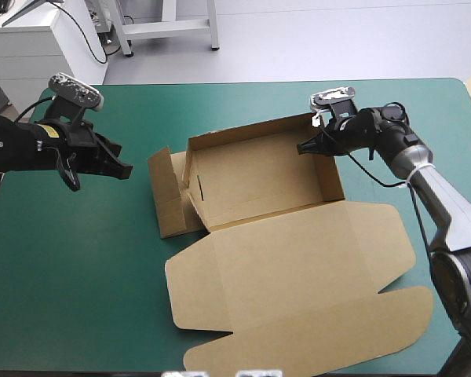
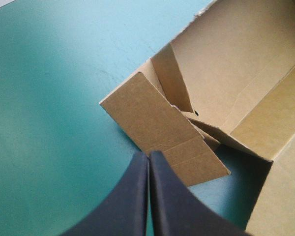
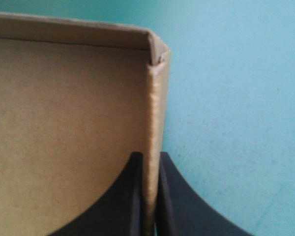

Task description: Fold the box

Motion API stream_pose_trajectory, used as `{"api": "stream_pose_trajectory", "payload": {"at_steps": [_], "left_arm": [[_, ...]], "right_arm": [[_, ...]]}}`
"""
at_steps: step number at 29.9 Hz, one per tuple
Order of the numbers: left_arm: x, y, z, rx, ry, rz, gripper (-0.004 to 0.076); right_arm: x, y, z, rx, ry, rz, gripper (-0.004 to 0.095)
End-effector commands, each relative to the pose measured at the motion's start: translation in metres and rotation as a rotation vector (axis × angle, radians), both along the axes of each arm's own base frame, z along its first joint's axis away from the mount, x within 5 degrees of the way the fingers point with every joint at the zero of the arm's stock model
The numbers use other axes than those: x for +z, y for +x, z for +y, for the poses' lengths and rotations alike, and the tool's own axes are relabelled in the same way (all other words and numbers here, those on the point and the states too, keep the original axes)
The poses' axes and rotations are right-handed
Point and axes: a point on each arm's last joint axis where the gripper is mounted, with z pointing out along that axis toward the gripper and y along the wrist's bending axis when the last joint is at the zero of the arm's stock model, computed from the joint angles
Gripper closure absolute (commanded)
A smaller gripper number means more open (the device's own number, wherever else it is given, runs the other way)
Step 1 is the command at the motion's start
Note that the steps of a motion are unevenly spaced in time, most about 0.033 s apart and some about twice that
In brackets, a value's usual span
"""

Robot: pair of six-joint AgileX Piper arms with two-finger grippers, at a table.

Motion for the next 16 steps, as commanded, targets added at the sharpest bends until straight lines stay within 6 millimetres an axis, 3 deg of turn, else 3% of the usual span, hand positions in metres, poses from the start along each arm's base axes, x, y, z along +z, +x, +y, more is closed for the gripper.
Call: {"api": "stream_pose_trajectory", "payload": {"at_steps": [1, 5, 6, 9, 11, 16], "left_arm": [[0.019, -0.007, 0.0, 0.011, -0.046, -0.11, 0.0731], [0.019, -0.006, 0.002, 0.021, -0.022, -0.115, 0.0731], [0.019, -0.006, 0.003, 0.023, -0.018, -0.115, 0.0731], [0.019, -0.006, 0.003, 0.024, -0.016, -0.116, 0.0731], [0.019, -0.006, 0.003, 0.024, -0.016, -0.116, 0.0731], [0.018, -0.005, 0.003, 0.026, -0.011, -0.115, 0.0731]], "right_arm": [[0.001, 0.003, 0.0, 0.048, -0.046, 0.029, 0.0852], [-0.001, 0.008, 0.001, 0.05, -0.049, 0.041, 0.0572], [0.002, 0.008, 0.001, 0.05, -0.047, 0.032, 0.046], [0.015, 0.007, 0.001, 0.058, -0.05, 0.033, 0.0249], [0.026, 0.007, 0.001, 0.065, -0.054, 0.035, 0.0194], [0.052, -0.003, -0.002, 0.089, -0.094, 0.107, 0.0195]]}}
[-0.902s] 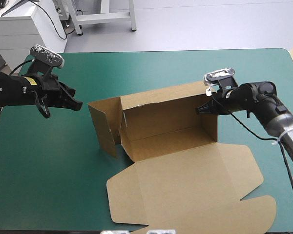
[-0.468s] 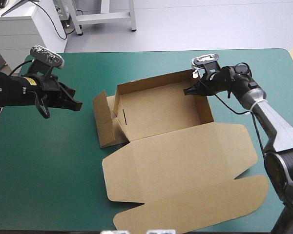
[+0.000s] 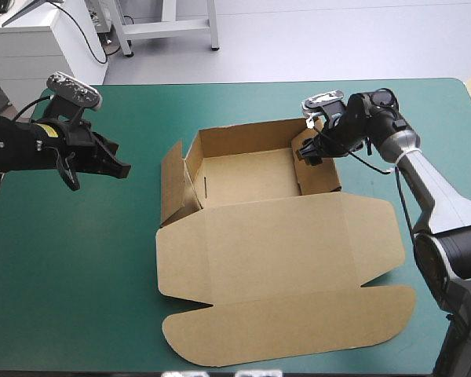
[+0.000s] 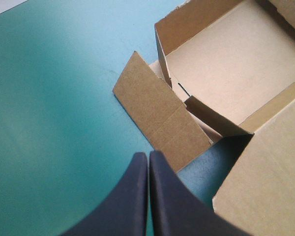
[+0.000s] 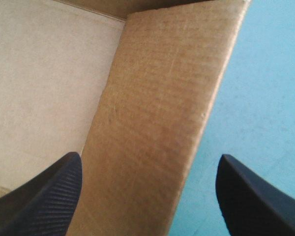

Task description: Fold the box

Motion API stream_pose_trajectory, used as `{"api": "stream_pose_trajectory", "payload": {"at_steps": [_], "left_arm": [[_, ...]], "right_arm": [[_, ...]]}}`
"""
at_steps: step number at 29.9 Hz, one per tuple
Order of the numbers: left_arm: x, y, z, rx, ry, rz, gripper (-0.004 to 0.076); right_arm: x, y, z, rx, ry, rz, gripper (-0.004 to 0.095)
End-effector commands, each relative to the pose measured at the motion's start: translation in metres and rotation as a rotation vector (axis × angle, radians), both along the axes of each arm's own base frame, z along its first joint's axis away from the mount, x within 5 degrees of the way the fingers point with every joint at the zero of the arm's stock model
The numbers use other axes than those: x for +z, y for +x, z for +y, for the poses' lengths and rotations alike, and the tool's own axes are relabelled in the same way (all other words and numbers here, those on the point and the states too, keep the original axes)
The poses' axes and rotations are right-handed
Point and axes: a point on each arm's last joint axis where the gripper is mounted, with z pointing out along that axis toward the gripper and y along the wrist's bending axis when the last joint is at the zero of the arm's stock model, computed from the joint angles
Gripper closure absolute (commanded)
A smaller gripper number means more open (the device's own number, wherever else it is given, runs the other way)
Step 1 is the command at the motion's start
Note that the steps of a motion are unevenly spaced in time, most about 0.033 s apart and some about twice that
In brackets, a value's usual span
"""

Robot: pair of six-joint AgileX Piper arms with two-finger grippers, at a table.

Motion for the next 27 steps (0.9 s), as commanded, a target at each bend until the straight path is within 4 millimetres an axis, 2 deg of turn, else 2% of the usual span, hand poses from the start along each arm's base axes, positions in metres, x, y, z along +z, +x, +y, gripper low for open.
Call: {"api": "stream_pose_trajectory", "payload": {"at_steps": [1, 4, 9, 20, 22, 23, 27], "left_arm": [[0.017, -0.006, 0.001, 0.012, -0.032, -0.099, 0.0731], [0.017, -0.005, 0.001, 0.013, -0.033, -0.096, 0.0731], [0.017, -0.005, 0.001, 0.013, -0.033, -0.093, 0.0731], [0.017, -0.005, 0.001, 0.013, -0.033, -0.093, 0.0731], [0.016, -0.005, 0.001, 0.012, -0.032, -0.091, 0.0731], [0.016, -0.006, 0.001, 0.011, -0.031, -0.086, 0.0731], [0.016, -0.006, 0.001, 0.011, -0.031, -0.085, 0.0731]], "right_arm": [[0.049, -0.016, -0.006, 0.018, -0.01, -0.048, 0.0195], [0.056, -0.019, -0.008, 0.018, -0.029, -0.027, 0.0195], [0.051, -0.015, -0.01, 0.0, -0.026, -0.017, 0.0195], [0.006, 0.008, -0.005, -0.002, -0.04, 0.085, 0.0202], [0.001, 0.011, -0.004, -0.003, -0.041, 0.093, 0.0274], [-0.001, 0.011, -0.004, -0.003, -0.042, 0.095, 0.0341], [0.0, 0.014, -0.003, -0.017, -0.033, 0.081, 0.0707]]}}
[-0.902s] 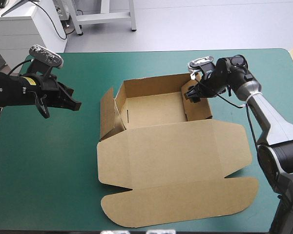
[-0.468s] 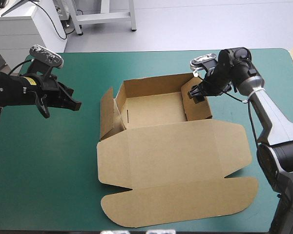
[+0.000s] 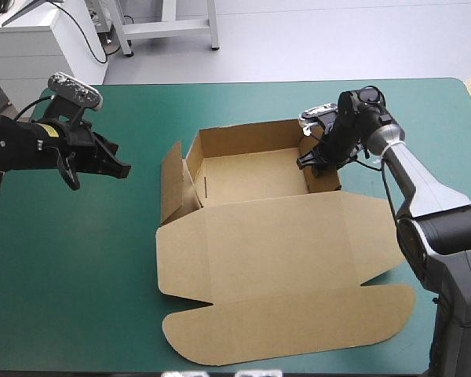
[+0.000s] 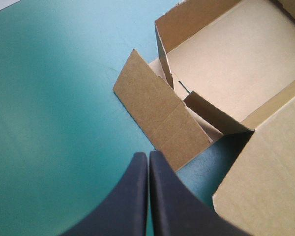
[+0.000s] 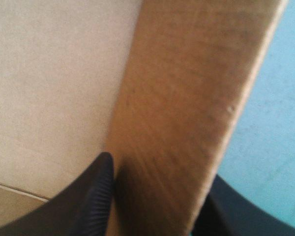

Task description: Fold the box

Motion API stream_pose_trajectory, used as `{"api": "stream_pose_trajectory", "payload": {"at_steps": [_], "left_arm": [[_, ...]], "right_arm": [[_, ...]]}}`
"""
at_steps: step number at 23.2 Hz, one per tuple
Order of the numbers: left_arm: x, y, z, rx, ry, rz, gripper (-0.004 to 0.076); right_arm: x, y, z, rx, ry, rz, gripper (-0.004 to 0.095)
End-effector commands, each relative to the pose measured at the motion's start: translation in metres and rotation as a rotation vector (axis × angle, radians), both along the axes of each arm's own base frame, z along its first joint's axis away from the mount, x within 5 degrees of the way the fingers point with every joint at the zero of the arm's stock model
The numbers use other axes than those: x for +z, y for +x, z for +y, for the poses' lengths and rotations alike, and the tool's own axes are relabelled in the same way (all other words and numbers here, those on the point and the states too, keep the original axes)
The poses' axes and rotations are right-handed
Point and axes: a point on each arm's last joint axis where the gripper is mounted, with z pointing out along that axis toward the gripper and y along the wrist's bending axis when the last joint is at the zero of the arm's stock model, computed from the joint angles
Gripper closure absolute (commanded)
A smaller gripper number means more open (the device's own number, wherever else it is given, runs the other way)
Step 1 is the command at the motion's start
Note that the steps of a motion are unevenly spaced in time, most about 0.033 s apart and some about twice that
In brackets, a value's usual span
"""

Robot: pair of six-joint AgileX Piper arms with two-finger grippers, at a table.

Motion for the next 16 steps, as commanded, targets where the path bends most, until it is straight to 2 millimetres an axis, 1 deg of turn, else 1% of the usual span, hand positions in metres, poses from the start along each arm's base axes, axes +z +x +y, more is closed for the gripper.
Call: {"api": "stream_pose_trajectory", "payload": {"at_steps": [1, 2, 3, 5, 7, 9, 11, 12, 13, 14, 15, 16], "left_arm": [[0.017, -0.007, 0.001, 0.01, -0.035, -0.092, 0.0731], [0.017, -0.007, 0.001, 0.01, -0.035, -0.092, 0.0731], [0.017, -0.007, 0.001, 0.01, -0.034, -0.091, 0.0732], [0.017, -0.007, 0.001, 0.009, -0.033, -0.085, 0.0731], [0.015, -0.008, 0.001, 0.007, -0.03, -0.072, 0.0732], [0.011, -0.006, 0.001, 0.011, -0.022, -0.062, 0.0731], [-0.001, -0.001, 0.003, 0.025, 0.005, -0.043, 0.0731], [-0.012, 0.003, 0.005, 0.039, 0.036, -0.014, 0.0731], [-0.017, 0.006, 0.006, 0.045, 0.05, 0.001, 0.0731], [-0.029, 0.011, 0.009, 0.061, 0.087, 0.021, 0.0731], [-0.034, 0.014, 0.01, 0.067, 0.101, 0.022, 0.0731], [-0.043, 0.02, 0.011, 0.075, 0.118, 0.017, 0.0731]], "right_arm": [[0.036, -0.003, -0.004, -0.014, 0.031, -0.118, 0.0809], [0.036, -0.003, -0.004, -0.011, 0.031, -0.118, 0.0887], [0.036, -0.003, -0.004, -0.011, 0.031, -0.118, 0.0923], [0.036, -0.003, -0.004, -0.012, 0.031, -0.122, 0.0926], [0.042, -0.002, -0.005, -0.01, 0.032, -0.142, 0.0929], [0.053, -0.002, -0.005, -0.002, 0.029, -0.165, 0.0929], [0.076, -0.007, -0.006, 0.009, 0.033, -0.197, 0.0929], [0.095, -0.013, -0.008, 0.004, 0.055, -0.247, 0.0929], [0.103, -0.016, -0.01, 0.003, 0.062, -0.267, 0.0929], [0.123, -0.025, -0.016, 0.002, 0.074, -0.318, 0.0929], [0.132, -0.03, -0.02, 0.001, 0.074, -0.342, 0.0929], [0.143, -0.036, -0.027, -0.009, 0.078, -0.372, 0.0929]]}}
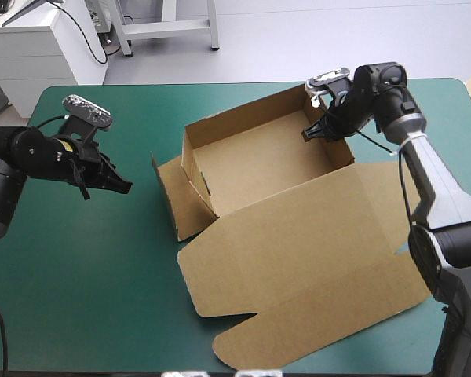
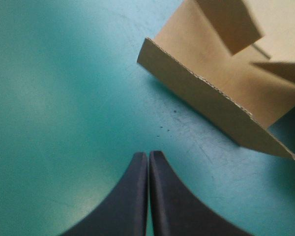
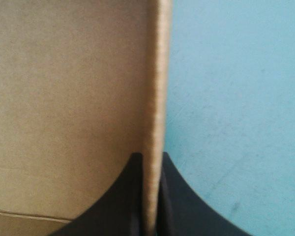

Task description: Fold the box

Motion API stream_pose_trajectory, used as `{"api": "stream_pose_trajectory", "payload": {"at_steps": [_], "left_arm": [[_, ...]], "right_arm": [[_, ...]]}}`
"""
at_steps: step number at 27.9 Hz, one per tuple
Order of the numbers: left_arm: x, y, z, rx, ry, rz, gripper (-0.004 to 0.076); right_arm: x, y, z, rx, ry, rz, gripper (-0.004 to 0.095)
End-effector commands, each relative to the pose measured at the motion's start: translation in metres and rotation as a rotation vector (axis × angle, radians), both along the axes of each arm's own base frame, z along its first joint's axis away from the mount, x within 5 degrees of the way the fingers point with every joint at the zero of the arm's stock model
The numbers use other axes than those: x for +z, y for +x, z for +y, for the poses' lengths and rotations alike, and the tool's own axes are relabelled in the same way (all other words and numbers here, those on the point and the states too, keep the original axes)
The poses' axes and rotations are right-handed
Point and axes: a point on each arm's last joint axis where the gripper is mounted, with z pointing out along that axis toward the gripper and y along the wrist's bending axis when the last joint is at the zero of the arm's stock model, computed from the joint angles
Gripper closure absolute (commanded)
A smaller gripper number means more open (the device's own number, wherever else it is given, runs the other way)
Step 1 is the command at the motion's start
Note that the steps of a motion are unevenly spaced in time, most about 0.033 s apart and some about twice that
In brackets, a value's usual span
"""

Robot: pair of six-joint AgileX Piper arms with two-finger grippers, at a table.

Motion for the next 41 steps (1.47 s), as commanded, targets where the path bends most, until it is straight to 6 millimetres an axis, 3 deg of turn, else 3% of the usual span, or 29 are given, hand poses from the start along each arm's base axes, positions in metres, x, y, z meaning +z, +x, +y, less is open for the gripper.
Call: {"api": "stream_pose_trajectory", "payload": {"at_steps": [1, 3, 8, 13, 19, 24, 32, 41], "left_arm": [[-0.003, 0.009, 0.003, 0.032, 0.01, -0.102, 0.0731], [-0.02, 0.019, 0.004, 0.05, 0.021, -0.112, 0.0731], [-0.042, 0.04, 0.005, 0.126, 0.016, -0.098, 0.0731], [-0.064, 0.056, 0.006, 0.151, -0.025, -0.053, 0.0731], [-0.082, 0.072, 0.004, 0.22, -0.285, 0.032, 0.0731], [-0.079, 0.075, -0.014, 0.066, -0.466, 0.026, 0.0731], [-0.058, 0.071, -0.038, -0.125, -0.769, -0.013, 0.0731], [-0.027, 0.045, -0.058, -0.532, -1.072, -0.037, 0.0731]], "right_arm": [[0.071, -0.035, -0.023, -0.026, 0.051, -0.174, 0.0929], [0.096, -0.053, -0.039, -0.051, 0.111, -0.23, 0.0929], [0.127, -0.079, -0.062, -0.068, 0.197, -0.311, 0.0929], [0.137, -0.09, -0.07, -0.072, 0.213, -0.342, 0.0929], [0.138, -0.091, -0.071, -0.074, 0.217, -0.346, 0.0929], [0.138, -0.091, -0.071, -0.077, 0.22, -0.345, 0.0929], [0.138, -0.091, -0.071, -0.076, 0.221, -0.345, 0.0929], [0.138, -0.091, -0.073, -0.084, 0.199, -0.348, 0.0929]]}}
